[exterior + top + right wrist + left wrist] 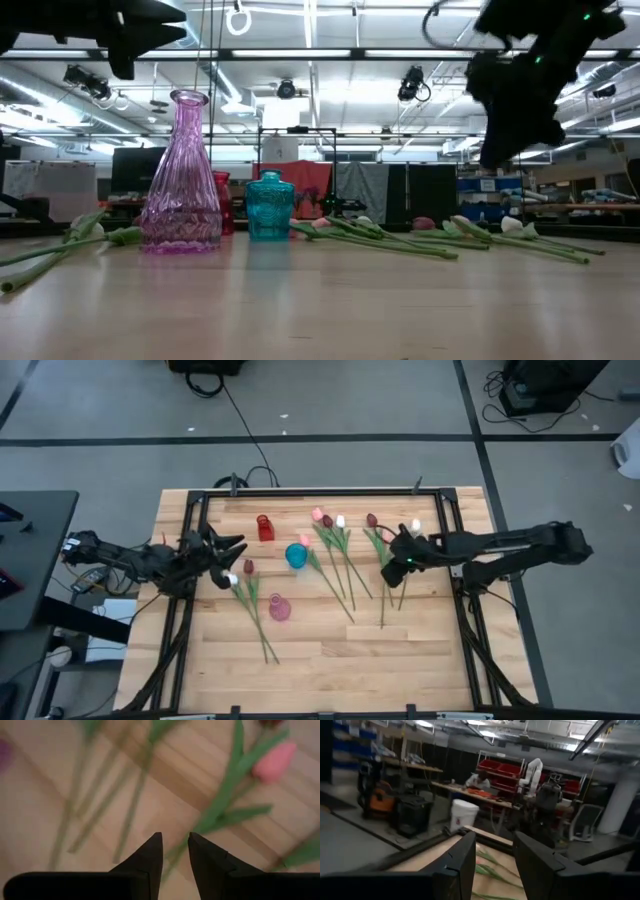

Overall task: Sort flowers into vase by color
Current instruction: Put the right pink tulip into the blue vase

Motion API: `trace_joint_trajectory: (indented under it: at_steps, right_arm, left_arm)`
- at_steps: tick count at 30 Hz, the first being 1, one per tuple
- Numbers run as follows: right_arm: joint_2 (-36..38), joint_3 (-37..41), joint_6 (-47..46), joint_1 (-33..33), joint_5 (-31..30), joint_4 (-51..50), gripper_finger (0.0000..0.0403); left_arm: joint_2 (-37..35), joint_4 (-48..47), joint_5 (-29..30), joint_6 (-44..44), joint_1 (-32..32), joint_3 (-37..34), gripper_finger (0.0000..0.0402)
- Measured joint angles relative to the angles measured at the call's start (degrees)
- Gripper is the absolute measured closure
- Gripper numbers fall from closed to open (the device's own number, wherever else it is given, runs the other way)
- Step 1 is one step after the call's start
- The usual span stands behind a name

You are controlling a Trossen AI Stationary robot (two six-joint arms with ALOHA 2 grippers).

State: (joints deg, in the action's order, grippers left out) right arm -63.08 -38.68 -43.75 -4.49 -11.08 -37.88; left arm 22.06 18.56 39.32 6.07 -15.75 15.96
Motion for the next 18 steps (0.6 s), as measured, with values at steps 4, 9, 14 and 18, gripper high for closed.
trace_joint_trajectory:
  at_steps: [4,9,14,18]
  right_arm:
    - [-5.91,0.0,-1.46,-3.12,3.54,-0.03,0.0278]
    - [-13.19,-0.05,-6.55,-4.41,10.45,0.12,0.0235]
    - [-18.77,-2.86,-10.37,-2.27,9.47,0.02,0.0201]
    - [-22.18,-7.04,-10.72,-0.98,6.14,-0.55,0.02]
  left_arm:
    - [0.01,0.18,0.03,-5.54,0.0,0.22,0.0264]
    - [0.09,-0.36,0.03,-6.12,0.0,0.22,0.0264]
    - [2.64,-0.36,-0.02,-5.31,-0.02,0.22,0.0264]
    - [5.67,-0.51,-0.07,-4.18,-0.07,0.22,0.0264]
